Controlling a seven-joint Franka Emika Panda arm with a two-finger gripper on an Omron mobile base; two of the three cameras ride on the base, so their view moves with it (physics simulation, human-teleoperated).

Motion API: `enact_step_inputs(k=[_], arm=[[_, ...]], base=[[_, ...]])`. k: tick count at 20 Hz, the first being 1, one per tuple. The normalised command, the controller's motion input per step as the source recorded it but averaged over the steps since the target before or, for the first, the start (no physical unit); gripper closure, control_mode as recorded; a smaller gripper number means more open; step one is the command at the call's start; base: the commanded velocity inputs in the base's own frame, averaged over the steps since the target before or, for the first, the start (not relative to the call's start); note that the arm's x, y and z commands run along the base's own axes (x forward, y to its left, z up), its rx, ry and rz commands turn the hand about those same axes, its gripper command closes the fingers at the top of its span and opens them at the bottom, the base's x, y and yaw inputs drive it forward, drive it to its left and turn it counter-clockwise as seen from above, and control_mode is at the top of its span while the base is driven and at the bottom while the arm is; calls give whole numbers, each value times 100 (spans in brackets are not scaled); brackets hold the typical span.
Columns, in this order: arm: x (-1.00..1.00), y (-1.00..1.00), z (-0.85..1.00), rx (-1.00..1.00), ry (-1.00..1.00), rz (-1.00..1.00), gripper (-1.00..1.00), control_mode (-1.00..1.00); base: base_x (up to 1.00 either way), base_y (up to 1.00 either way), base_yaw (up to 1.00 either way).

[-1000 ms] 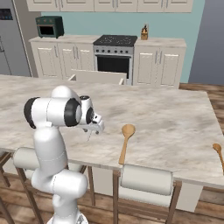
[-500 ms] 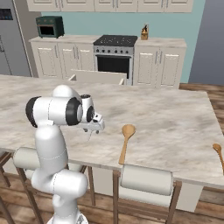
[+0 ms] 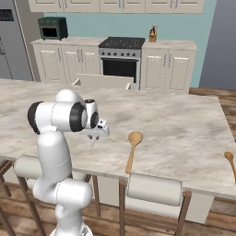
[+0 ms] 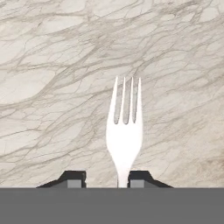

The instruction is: Pick up the metallic utensils from the counter and place them in the open drawer. Make sure not to pick up any wooden utensils.

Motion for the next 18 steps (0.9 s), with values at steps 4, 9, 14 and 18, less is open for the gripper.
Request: enact_step_inputs(k=[4, 9, 14, 18], arm=[[9, 0, -6, 0, 0, 0, 100, -100], [2, 0, 0, 0, -1, 0, 100, -100], [-16, 0, 2, 0, 0, 0, 100, -100], [-35, 0, 28, 0, 0, 0, 100, -100]], base=[[0, 0, 0], [0, 0, 0], [0, 0, 0], [0, 0, 0]])
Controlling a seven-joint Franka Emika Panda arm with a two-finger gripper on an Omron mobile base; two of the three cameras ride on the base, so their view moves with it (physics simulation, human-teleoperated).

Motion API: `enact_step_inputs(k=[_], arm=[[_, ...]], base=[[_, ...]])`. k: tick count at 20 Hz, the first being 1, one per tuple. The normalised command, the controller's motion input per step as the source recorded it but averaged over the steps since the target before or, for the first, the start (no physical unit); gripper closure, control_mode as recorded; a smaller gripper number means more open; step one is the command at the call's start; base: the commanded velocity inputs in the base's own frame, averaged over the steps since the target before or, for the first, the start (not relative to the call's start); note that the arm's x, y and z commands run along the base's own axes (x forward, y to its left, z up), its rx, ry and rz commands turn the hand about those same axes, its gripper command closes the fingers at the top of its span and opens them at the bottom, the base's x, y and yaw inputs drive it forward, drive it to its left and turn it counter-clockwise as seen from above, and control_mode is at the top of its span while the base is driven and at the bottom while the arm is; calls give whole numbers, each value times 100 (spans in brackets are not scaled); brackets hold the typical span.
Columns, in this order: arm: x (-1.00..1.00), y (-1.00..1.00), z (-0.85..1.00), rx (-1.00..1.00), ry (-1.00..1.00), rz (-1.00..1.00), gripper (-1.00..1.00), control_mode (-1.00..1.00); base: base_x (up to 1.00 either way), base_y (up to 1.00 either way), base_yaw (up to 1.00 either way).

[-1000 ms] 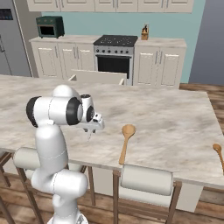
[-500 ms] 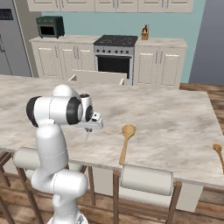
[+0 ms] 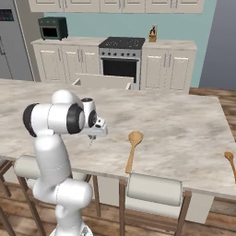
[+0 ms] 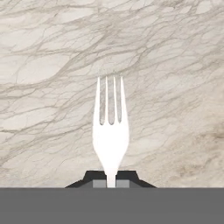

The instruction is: Pick up the metallic utensils from the counter and place them in the open drawer. Make sure not to pick up any wooden utensils.

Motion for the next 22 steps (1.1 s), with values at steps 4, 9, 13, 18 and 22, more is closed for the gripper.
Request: enact_step_inputs(k=[4, 9, 13, 18, 22], arm=[[-41, 0, 54, 0, 0, 0, 100, -100], [-41, -9, 74, 0, 3, 0, 100, -100], [-47, -28, 56, 0, 1, 0, 100, -100], [-60, -44, 13, 0, -4, 0, 100, -100], [-52, -14, 1, 0, -8, 0, 100, -100]], base=[[0, 0, 0], [0, 0, 0], [0, 0, 0], [0, 0, 0], [0, 0, 0]])
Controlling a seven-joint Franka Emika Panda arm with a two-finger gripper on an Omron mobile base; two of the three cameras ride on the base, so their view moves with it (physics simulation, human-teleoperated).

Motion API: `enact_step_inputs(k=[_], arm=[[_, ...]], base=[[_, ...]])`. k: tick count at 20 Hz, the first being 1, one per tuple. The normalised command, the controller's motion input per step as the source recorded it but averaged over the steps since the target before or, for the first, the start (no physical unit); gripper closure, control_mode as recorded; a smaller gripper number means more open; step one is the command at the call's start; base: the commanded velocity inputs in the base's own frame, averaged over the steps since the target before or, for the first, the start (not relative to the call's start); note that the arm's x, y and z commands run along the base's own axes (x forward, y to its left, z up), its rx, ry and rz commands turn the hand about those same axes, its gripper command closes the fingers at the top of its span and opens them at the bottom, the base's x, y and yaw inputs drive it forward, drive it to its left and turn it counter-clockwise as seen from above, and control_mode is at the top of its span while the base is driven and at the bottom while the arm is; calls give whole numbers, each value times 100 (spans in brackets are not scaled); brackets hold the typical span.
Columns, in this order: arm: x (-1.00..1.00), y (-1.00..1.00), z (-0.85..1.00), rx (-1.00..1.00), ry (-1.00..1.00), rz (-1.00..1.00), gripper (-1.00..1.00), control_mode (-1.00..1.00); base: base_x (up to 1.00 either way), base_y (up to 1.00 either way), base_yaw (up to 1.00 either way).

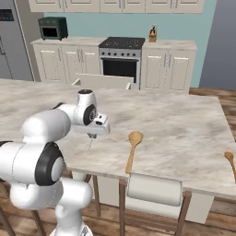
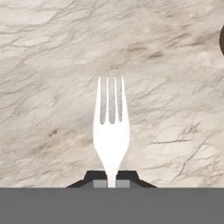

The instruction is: Pick up the metallic utensils from the counter and place them in the open drawer. Make sure not to pick up any wooden utensils.

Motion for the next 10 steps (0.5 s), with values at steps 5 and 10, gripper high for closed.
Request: enact_step_inputs(k=[5, 10], arm=[[-36, 0, 28, 0, -4, 1, 100, -100], [-24, 0, 47, 0, 0, 5, 100, -100]], base=[[0, 0, 0], [0, 0, 0]])
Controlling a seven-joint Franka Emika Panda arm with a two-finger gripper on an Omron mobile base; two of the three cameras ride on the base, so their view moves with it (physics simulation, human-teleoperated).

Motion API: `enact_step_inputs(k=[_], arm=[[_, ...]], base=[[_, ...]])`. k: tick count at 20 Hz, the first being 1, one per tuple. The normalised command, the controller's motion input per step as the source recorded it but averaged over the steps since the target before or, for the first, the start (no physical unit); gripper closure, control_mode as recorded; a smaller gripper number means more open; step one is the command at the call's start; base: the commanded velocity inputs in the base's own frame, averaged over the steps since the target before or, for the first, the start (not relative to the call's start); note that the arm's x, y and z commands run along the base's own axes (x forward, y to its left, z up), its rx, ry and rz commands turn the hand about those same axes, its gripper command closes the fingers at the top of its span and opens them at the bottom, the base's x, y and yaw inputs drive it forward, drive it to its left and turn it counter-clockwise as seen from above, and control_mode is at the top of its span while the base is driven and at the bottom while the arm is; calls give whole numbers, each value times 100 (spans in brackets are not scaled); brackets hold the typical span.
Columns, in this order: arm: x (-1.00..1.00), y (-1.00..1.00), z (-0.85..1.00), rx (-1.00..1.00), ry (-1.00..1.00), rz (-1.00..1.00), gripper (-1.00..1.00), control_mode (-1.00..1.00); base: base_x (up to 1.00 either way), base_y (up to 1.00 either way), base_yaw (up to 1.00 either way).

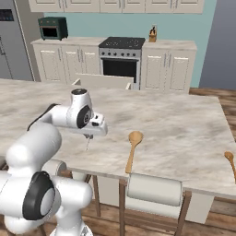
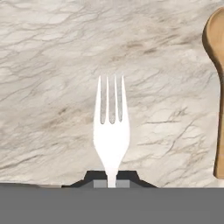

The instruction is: Pick up the metallic utensils from the counter and place them in the open drawer. Make sure not to pick up any wooden utensils.

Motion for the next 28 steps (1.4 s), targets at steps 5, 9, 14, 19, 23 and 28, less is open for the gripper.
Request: enact_step_inputs(k=[5, 9, 14, 19, 23, 28], arm=[[-4, 0, 19, 0, 0, 1, 100, 100], [0, 0, 0, 0, 0, 0, 100, 100], [0, 0, 0, 0, 0, 0, 100, 100], [0, 0, 0, 0, 0, 0, 100, 100], [0, 0, 0, 0, 0, 0, 100, 100], [0, 0, 0, 0, 0, 0, 100, 100]], base=[[-12, -1, 2], [-61, -20, 3], [-97, -38, 0], [-53, -86, 0], [-2, -100, 2], [0, -100, 3]])
